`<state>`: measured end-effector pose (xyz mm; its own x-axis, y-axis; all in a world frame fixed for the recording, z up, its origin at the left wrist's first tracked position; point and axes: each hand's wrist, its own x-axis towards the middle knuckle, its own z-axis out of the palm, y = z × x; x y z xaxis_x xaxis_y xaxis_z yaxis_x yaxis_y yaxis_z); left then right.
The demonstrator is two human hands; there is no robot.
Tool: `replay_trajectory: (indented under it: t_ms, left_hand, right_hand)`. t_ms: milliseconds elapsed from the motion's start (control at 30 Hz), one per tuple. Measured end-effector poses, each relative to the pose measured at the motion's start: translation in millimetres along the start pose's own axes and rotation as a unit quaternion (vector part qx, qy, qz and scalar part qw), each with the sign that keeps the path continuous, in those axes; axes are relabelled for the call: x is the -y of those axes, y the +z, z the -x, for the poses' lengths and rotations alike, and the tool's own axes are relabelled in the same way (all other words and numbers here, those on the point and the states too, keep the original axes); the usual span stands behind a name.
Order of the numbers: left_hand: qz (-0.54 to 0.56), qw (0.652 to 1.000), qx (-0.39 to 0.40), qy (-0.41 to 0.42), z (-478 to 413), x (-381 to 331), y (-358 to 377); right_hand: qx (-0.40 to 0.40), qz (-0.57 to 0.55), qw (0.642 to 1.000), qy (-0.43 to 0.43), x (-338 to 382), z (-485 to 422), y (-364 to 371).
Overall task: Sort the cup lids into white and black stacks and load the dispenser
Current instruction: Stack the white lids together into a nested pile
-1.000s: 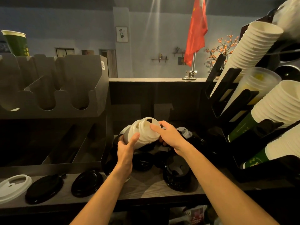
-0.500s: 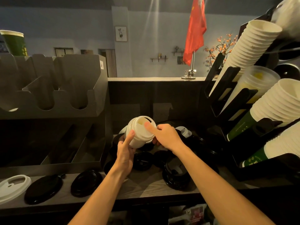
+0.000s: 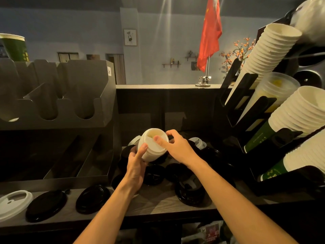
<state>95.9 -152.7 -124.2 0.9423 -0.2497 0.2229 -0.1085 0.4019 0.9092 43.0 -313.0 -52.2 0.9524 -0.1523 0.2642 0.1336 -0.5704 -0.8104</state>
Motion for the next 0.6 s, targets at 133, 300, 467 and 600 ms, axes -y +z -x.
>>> replay_trajectory:
  t_ms: [133,300,467,600]
  left_hand:
    - [-0.013,1.0,0.009,0.007,2.1,-2.1,0.7]
    - [0.003,0.999,0.044,0.001,5.1,-4.0,1.8]
    - [0.014,0.998,0.057,-0.003,7.3,-5.9,1.0]
    - [0.007,0.998,0.058,0.002,9.6,-6.6,3.3]
  right_hand:
    - [0.05,-0.099,0.994,-0.003,2.0,4.6,0.9]
    - [0.05,-0.169,0.984,0.004,5.0,8.7,0.6]
    - [0.051,-0.183,0.982,0.012,6.5,10.5,2.4]
    - [0.027,-0.174,0.984,0.022,8.2,9.3,3.8]
